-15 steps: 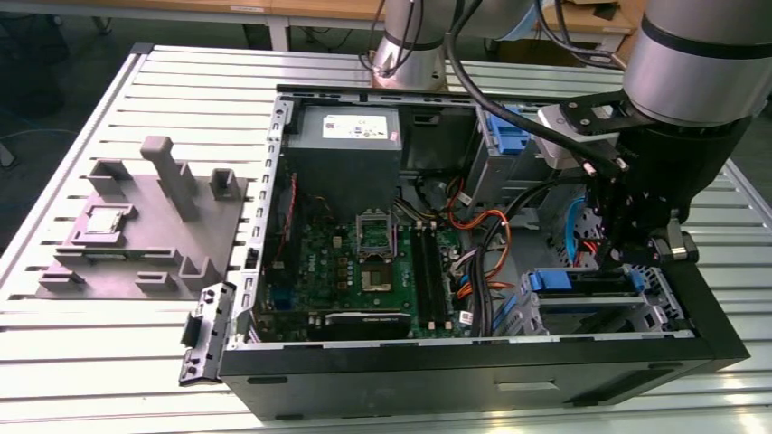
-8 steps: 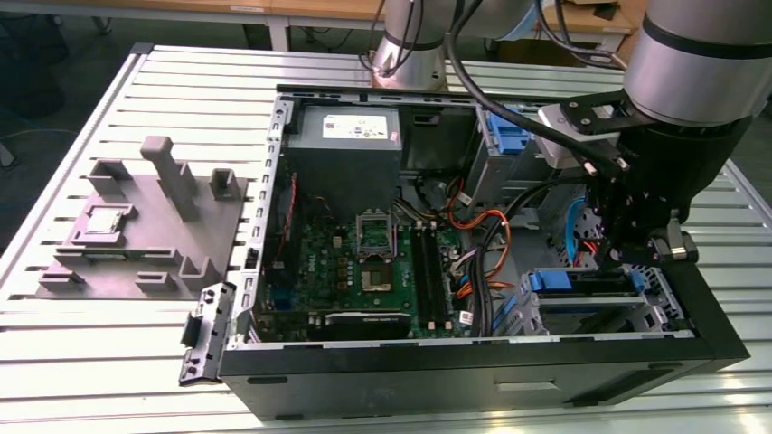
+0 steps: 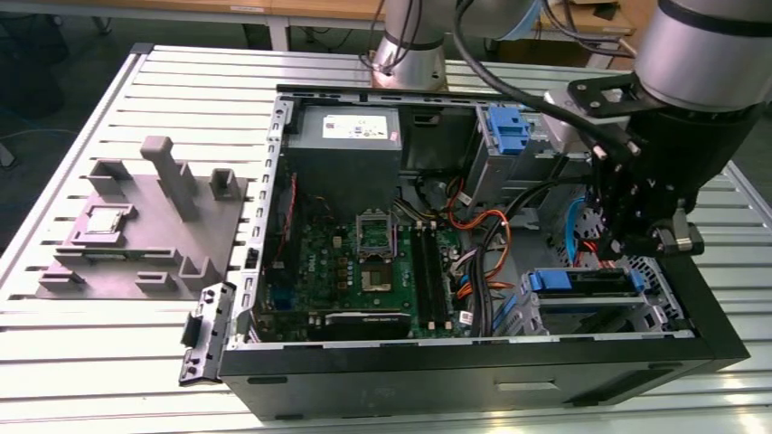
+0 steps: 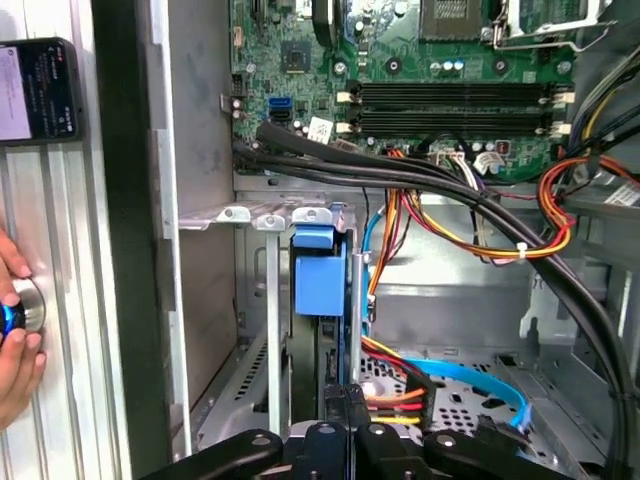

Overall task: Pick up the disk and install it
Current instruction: 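Insert the second disk wire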

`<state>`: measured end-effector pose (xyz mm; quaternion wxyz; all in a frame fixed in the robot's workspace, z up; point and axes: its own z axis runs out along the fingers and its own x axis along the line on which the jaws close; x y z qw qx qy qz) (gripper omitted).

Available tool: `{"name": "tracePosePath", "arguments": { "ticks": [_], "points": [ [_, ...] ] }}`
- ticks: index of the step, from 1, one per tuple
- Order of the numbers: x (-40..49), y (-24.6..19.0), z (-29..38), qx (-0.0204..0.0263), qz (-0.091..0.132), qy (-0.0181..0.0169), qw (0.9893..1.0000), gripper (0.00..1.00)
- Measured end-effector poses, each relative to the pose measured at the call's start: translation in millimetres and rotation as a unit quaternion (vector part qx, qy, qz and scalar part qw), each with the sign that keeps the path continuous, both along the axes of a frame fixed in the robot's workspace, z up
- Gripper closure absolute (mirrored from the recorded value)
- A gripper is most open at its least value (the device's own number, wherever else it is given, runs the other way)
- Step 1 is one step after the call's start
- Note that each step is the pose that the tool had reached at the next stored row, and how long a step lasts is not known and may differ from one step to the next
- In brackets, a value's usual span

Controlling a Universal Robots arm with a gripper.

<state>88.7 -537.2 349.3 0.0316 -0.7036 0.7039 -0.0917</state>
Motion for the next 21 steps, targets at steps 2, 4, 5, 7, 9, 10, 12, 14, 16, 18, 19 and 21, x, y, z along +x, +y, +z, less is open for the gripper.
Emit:
{"name": "tracePosePath", "arguments": {
  "ticks": [2,4,5,7,9,10,12,14,16,18,19,21],
  "points": [
    [0.0,0.0,6.4,0.0006,0.000,0.0002,1.0000,0.89],
    [0.0,0.0,11.5,0.0017,0.000,0.0003,1.0000,0.89],
    [0.1,0.0,13.3,0.0026,0.000,0.0006,1.0000,0.89],
    [0.5,0.0,14.8,0.0039,0.000,0.0048,1.0000,0.89],
    [0.5,0.0,15.1,0.0048,0.000,0.0143,0.9999,0.89],
    [0.6,0.0,15.0,0.0052,-0.001,0.0190,0.9998,0.89],
    [0.6,0.0,15.1,0.0062,-0.001,0.0274,0.9996,0.89],
    [0.7,0.0,15.2,0.0075,-0.002,0.0341,0.9994,0.89],
    [1.2,0.1,15.8,0.0077,-0.003,0.0372,0.9993,0.89],
    [1.6,0.8,16.9,0.0079,-0.004,0.0385,0.9992,0.89],
    [1.7,1.3,17.1,0.0079,-0.005,0.0385,0.9992,0.89],
    [2.7,3.1,17.3,0.0080,-0.006,0.0386,0.9992,0.89]
  ]
}}
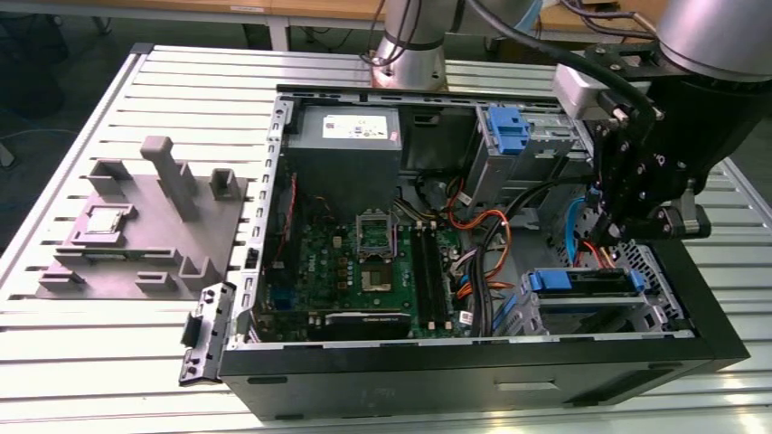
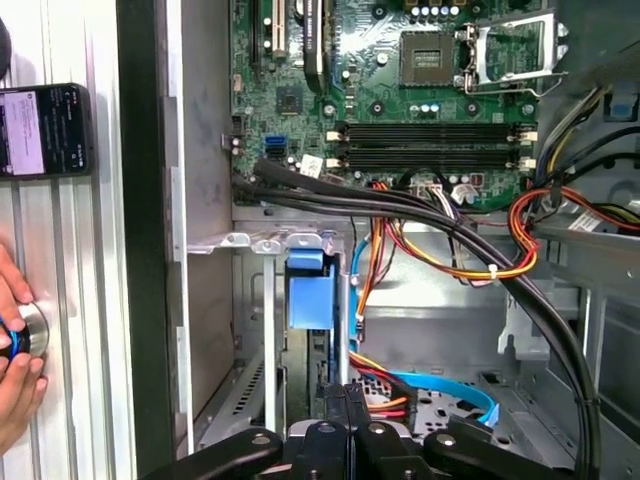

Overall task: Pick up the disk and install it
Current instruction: 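Insert the second disk wire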

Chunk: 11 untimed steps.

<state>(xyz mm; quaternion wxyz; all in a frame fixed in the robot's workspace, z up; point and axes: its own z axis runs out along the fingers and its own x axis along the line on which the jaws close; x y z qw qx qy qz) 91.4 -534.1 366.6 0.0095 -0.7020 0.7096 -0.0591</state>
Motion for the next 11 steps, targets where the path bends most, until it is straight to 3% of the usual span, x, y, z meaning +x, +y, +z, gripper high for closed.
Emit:
{"name": "tracePosePath", "arguments": {
  "ticks": [3,11],
  "points": [
    [1.0,2.8,1.2,-0.0002,-0.002,0.0002,1.0000,0.89],
    [1.5,8.6,11.9,0.0000,-0.006,0.0028,1.0000,0.89]
  ]
}}
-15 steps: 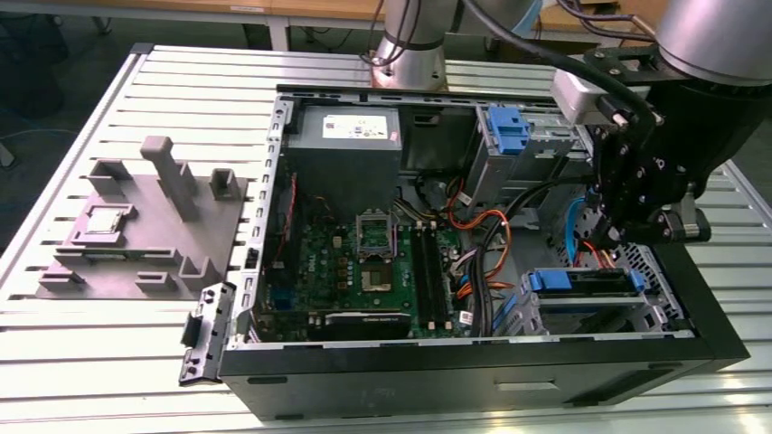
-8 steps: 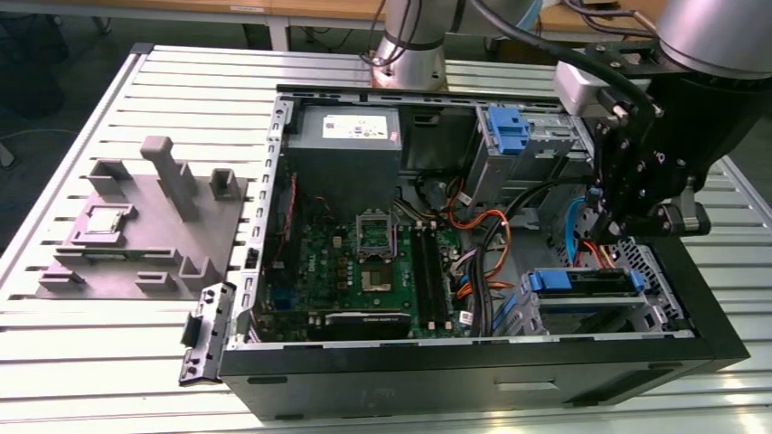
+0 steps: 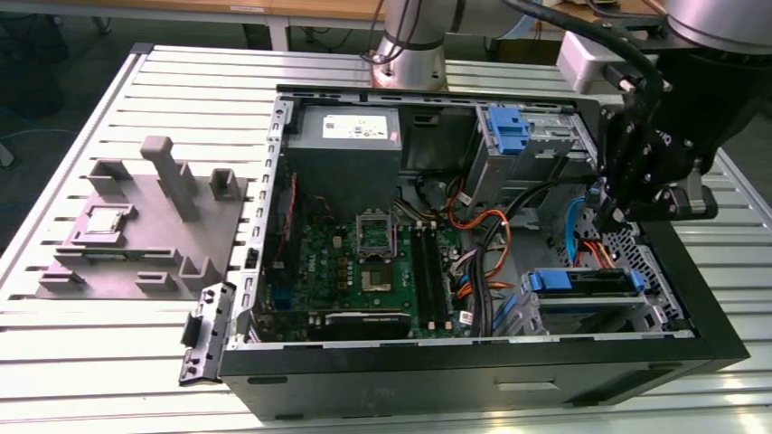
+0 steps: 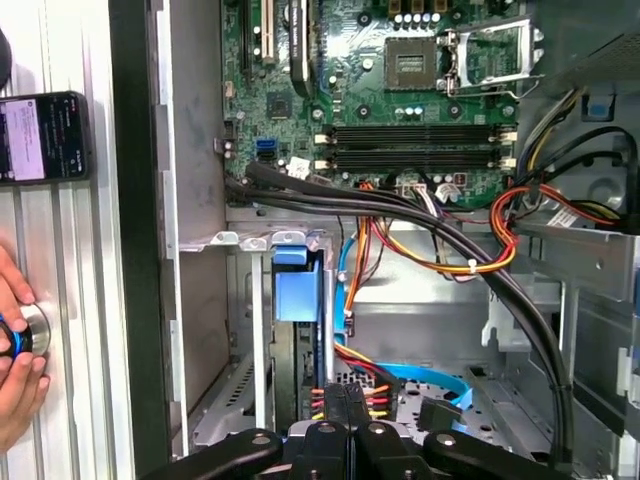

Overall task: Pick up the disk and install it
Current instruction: 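Insert the second disk wire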

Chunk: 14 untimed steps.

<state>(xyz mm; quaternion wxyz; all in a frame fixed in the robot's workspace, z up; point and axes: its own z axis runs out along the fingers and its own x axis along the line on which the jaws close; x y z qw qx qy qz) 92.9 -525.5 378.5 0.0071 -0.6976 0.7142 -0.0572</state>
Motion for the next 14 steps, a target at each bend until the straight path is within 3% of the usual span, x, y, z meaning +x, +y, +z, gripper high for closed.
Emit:
{"name": "tracePosePath", "arguments": {
  "ticks": [7,14],
  "points": [
    [2.4,8.1,0.0,0.0008,-0.005,0.0142,0.9999,0.89],
    [5.1,9.4,-0.1,0.0023,-0.005,0.0160,0.9999,0.89]
  ]
}}
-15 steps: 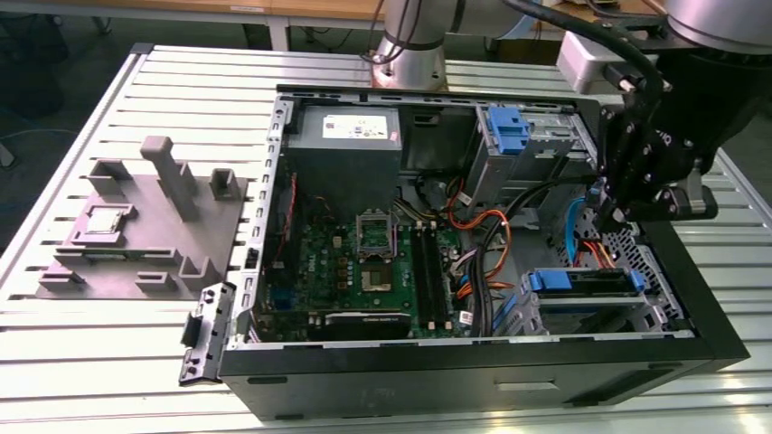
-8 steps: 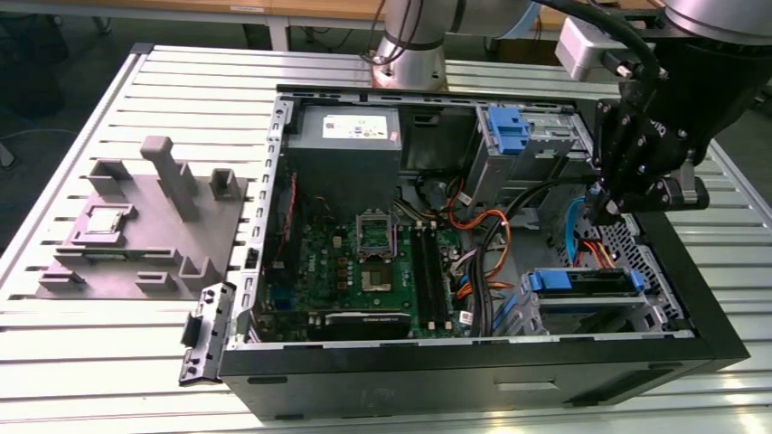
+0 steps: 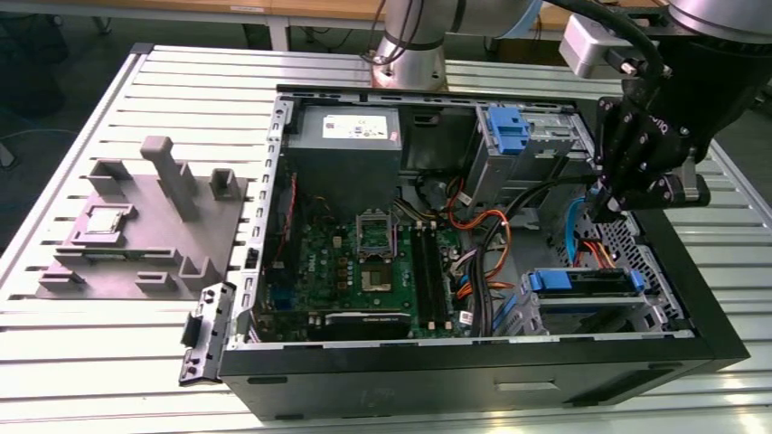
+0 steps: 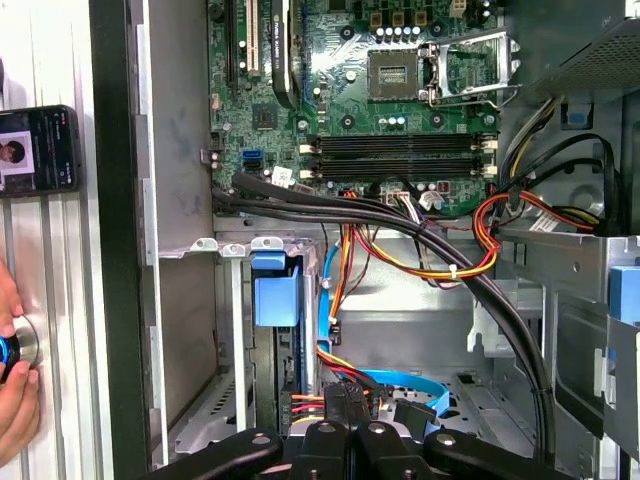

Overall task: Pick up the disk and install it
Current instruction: 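Insert the second disk wire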

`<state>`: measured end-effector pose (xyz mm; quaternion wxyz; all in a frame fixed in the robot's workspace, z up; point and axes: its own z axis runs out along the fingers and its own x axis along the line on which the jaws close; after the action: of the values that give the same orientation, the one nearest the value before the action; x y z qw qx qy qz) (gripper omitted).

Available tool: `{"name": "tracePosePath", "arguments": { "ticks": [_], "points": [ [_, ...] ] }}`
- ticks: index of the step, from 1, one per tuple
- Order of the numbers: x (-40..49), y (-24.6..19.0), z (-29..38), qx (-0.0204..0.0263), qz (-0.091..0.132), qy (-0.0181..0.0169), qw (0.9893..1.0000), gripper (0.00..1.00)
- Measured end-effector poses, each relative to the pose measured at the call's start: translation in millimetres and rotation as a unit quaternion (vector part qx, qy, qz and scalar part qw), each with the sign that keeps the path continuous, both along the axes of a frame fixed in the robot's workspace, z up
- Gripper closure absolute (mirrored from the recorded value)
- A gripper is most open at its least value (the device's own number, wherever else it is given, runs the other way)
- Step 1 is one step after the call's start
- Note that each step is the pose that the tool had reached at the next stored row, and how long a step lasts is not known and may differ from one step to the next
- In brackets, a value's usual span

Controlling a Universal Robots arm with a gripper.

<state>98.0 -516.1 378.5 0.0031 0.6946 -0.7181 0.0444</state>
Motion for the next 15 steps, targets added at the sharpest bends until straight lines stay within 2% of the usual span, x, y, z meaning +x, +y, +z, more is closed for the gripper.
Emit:
{"name": "tracePosePath", "arguments": {
  "ticks": [4,10,12,15],
  "points": [
    [0.3,0.0,0.0,0.0000,0.000,0.0005,1.0000,0.89],
    [2.4,0.9,0.2,0.0001,-0.002,0.0036,1.0000,0.89],
    [2.5,3.5,0.7,0.0001,-0.002,0.0038,1.0000,0.89],
    [2.5,9.8,1.3,-0.0001,-0.002,0.0039,1.0000,0.89]
  ]
}}
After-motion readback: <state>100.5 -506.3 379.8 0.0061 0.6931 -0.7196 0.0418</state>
